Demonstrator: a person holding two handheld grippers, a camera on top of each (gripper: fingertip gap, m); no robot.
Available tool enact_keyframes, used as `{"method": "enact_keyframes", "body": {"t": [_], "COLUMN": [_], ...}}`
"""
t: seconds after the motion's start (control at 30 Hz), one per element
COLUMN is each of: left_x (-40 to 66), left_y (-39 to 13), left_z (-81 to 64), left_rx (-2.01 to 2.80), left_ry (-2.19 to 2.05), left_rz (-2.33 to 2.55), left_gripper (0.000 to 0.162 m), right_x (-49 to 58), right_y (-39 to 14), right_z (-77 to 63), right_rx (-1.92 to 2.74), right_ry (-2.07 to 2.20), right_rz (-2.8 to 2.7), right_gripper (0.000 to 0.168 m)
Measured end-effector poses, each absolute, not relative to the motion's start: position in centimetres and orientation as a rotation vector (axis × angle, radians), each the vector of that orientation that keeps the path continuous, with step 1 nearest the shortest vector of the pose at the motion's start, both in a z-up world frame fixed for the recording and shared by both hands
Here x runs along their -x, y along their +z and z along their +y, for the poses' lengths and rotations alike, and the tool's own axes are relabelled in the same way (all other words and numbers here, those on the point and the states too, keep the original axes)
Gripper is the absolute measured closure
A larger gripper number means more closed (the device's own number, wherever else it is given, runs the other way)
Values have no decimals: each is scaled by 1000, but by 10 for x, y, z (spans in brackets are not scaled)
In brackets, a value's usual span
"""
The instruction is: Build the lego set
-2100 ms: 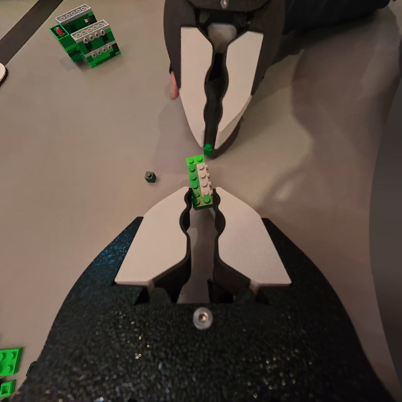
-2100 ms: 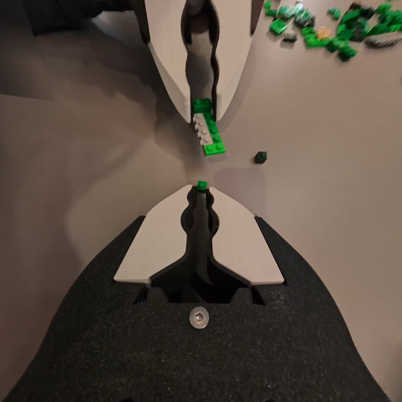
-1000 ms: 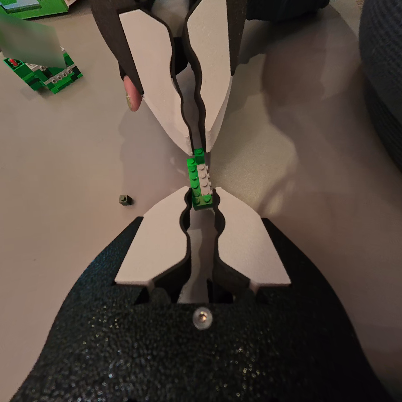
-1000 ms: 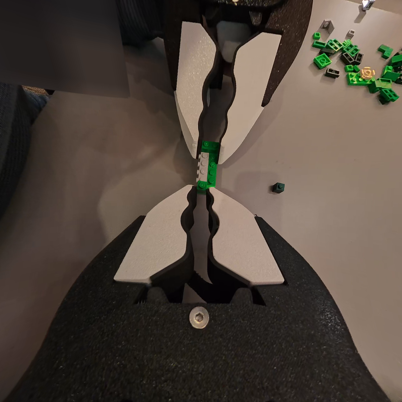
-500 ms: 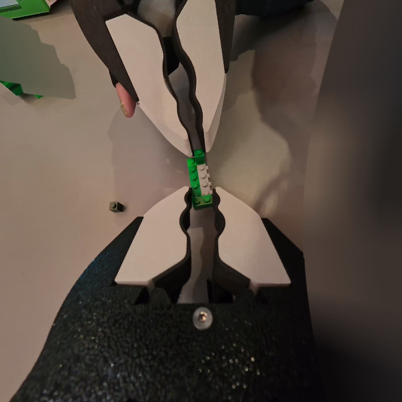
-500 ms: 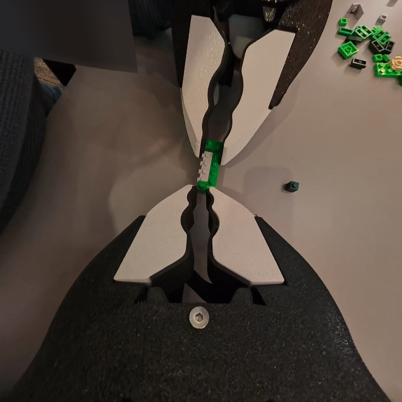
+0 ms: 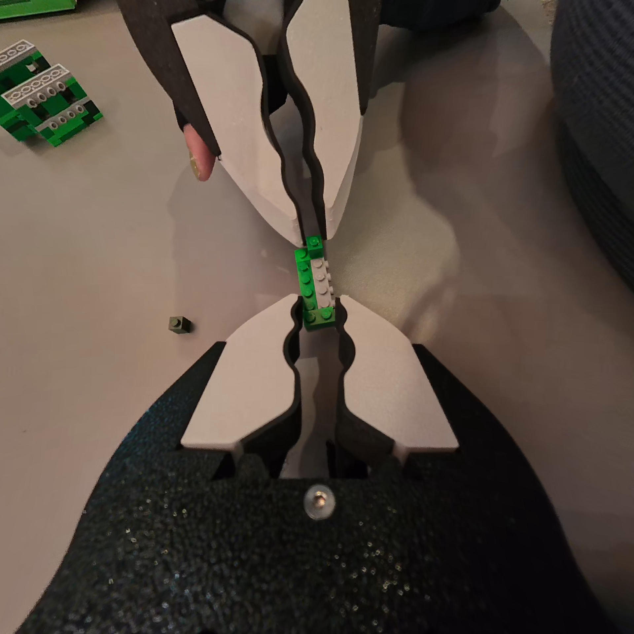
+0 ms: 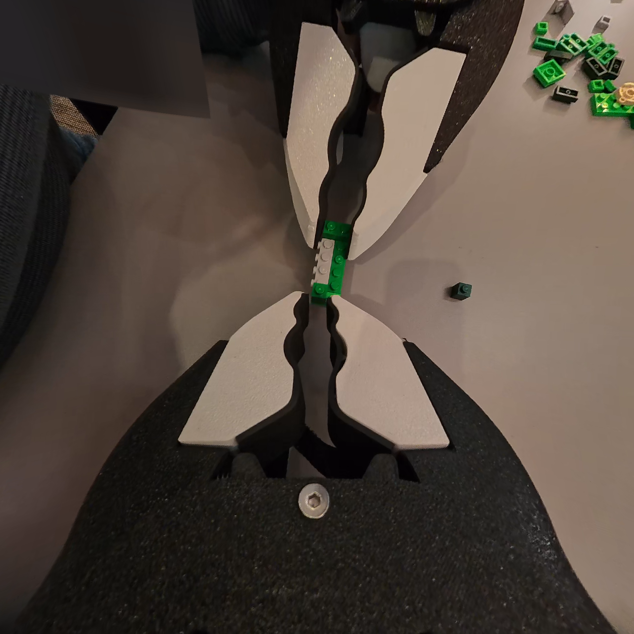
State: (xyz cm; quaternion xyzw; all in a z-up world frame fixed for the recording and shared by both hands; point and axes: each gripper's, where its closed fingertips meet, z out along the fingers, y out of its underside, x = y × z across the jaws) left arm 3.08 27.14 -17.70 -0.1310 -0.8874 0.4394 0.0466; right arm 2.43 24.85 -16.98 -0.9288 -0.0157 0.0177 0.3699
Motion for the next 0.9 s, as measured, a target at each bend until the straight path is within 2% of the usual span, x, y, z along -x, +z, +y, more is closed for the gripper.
{"method": "enact_keyframes", "body": {"t": [0.17, 0.27, 0.37, 0.57, 0.83, 0.9], "left_x": [-34, -49, -62, -70, -69, -68], "left_y": [-178, -175, -169, -161, -171, -176], "left_z": [272, 272, 275, 278, 281, 284], "left_rx": [365, 207, 32, -108, -111, -85], "left_ry": [1336, 1368, 1419, 1466, 1380, 1330], "left_rz": [-2722, -2748, -2703, -2624, -2668, -2706], "left_gripper": [145, 145, 145, 145, 145, 145], "right_x": [-28, -40, -62, -79, -77, -78], "right_y": [-168, -155, -141, -144, -149, -148], "right_z": [248, 249, 252, 260, 259, 256], "right_rx": [2377, 2307, 2207, 2095, 2100, 2088], "right_ry": [14, -123, -485, -1264, -1197, -1111], "right_rz": [-32, -43, -113, -485, -471, -395], "right_gripper": [152, 135, 123, 125, 131, 140]}}
